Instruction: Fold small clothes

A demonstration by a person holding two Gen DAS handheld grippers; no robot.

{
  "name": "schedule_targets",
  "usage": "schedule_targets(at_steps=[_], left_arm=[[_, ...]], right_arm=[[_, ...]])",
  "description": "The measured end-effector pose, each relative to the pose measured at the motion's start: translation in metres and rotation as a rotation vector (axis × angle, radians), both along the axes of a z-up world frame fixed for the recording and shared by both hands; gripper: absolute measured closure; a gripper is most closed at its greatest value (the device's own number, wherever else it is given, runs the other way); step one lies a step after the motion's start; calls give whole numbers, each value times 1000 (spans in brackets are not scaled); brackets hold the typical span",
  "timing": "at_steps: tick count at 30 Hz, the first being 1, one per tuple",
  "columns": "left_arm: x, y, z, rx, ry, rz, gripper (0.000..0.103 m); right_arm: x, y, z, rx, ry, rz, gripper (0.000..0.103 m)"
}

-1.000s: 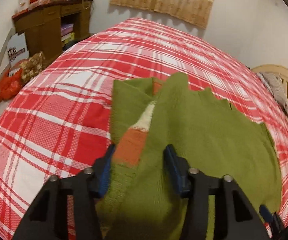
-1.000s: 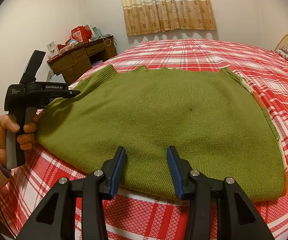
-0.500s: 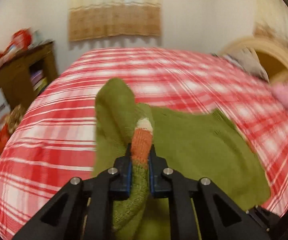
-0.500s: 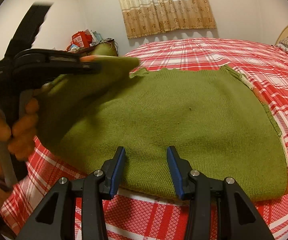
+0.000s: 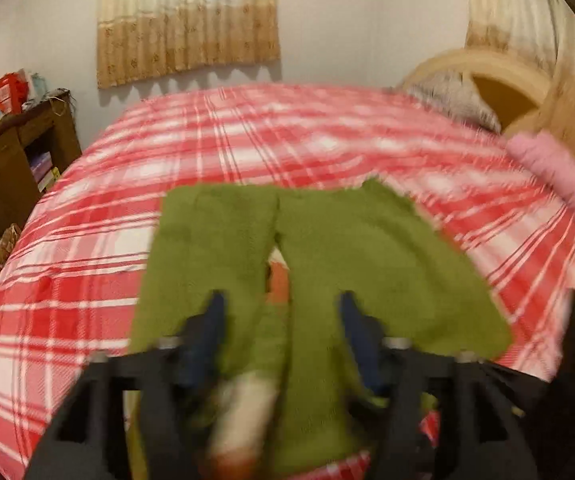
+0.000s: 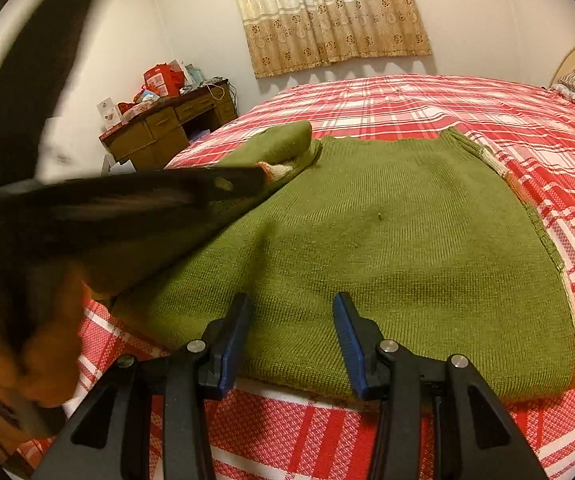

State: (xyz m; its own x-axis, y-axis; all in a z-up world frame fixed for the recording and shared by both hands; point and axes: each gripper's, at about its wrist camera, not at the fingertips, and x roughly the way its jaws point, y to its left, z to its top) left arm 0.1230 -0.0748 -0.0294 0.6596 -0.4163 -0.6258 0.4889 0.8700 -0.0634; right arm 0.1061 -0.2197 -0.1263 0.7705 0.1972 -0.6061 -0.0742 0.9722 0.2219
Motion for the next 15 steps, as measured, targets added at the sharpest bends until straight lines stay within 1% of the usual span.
schedule_targets(at_steps=[1,2,4,6,7,10,12,13,14,15], left_arm=[[-10,12,6,-30,-21,4,33],[-15,20,9,-44,-35,13,33],[-28,43,12,-30,-86,73,33],[-36,62,7,-5,-105,127,33],[-36,69,4,-9,-96,136,33],[-37,92,-11,-38,-25,146,33],[-41,101,-21,-38,4,151,33],[-44,103,-23,-32,6,154,33],[-48,106,-27,-23,6,155,33],[-52,107,-29,-18,4,153,33]], right_arm=[[0,0,0,-1,0,0,58],[0,1,0,-1,1,0,58],[0,0,0,0,0,0,58],[0,0,0,7,2,2,58],[1,-1,0,13,4,3,58],[3,-6,2,48,23,8,58],[8,-10,7,72,62,-2,58],[7,-12,10,98,72,-10,58],[4,-14,14,150,68,-6,58],[-1,-16,19,236,51,12,58]])
